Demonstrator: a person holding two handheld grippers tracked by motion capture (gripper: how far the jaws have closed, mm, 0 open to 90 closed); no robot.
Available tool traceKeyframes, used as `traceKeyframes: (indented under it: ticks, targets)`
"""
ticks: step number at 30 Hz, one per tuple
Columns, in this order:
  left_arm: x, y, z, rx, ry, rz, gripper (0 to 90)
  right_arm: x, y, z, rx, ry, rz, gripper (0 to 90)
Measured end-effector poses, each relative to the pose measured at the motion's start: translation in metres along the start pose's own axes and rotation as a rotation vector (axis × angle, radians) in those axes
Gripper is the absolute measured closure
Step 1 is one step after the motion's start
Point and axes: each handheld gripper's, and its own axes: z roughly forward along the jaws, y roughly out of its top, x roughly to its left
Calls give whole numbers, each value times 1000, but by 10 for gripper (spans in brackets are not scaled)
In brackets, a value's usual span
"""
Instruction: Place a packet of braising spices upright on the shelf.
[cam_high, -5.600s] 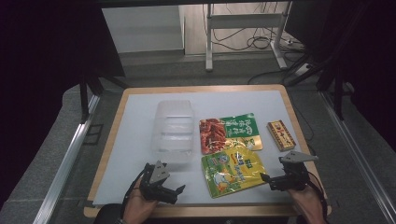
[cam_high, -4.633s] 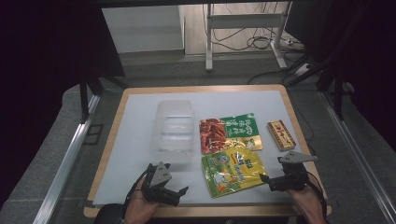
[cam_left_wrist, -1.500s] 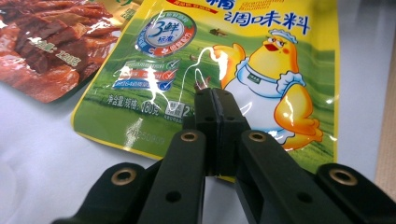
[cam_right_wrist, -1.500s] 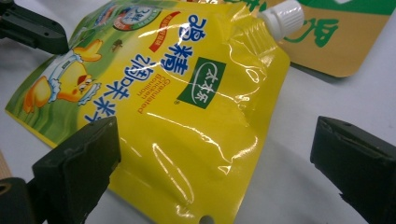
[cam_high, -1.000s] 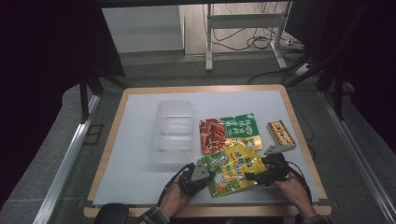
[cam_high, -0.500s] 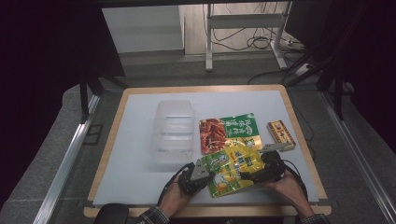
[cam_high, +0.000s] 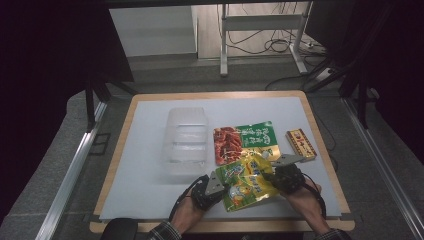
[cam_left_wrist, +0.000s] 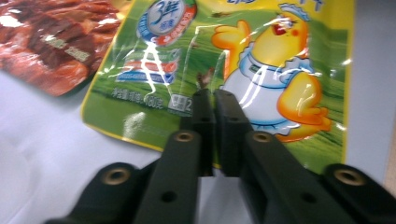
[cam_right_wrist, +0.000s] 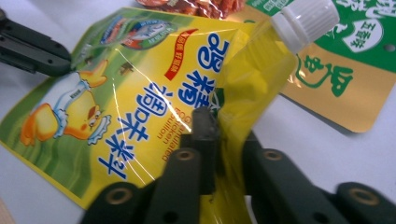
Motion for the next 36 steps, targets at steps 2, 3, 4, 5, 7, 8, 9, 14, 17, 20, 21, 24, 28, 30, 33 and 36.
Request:
traceKeyframes:
  ticks: [2, 3, 4, 5, 7, 8, 9, 14, 17, 20, 21, 24, 28, 30, 33, 36]
  targets:
    - [2, 0, -1, -1, 0, -8, 753, 0, 1, -1, -4, 4, 2, 875]
    - [4, 1, -4, -2, 13, -11, 714, -1, 2, -4, -11, 16, 15, 883]
    - [4, 1, -4, -2, 13, -11, 669, -1, 2, -4, -11, 16, 15, 883]
    - [4, 1, -6, -12, 22, -9, 634, -3, 5, -7, -23, 32, 30, 885]
    - [7, -1, -11, -23, 28, -15, 590, -4, 9, -10, -41, 52, 37, 886]
    - [7, -1, -11, -23, 28, -15, 573, -4, 9, -10, -41, 52, 37, 886]
    - [7, -2, -13, -22, 28, -19, 548, -4, 14, -13, -47, 62, 35, 887]
    - [3, -5, -24, -4, 12, -4, 346, -2, 24, -16, -59, 82, 26, 888]
    - [2, -6, -27, -7, -21, 6, 244, -3, 31, -20, -68, 114, 29, 888]
    - [2, -6, -32, 1, -19, 18, 150, -4, 36, -23, -74, 128, 25, 888]
    - [2, -6, -33, 2, -20, 27, 150, -4, 38, -25, -77, 132, 22, 888]
    - [3, -8, -38, -1, -27, 29, 116, -4, 46, -30, -85, 146, 11, 888]
    - [3, -10, -44, -22, -38, 44, 71, -3, 56, -36, -91, 157, 1, 888]
    - [3, -12, -47, -30, -33, 53, 63, -4, 61, -38, -96, 168, 1, 889]
    - [4, -15, -50, -27, -17, 68, 49, -3, 68, -42, -98, 176, -4, 889]
    - [6, -16, -54, -36, -15, 63, 44, -3, 75, -47, -106, 192, -10, 889]
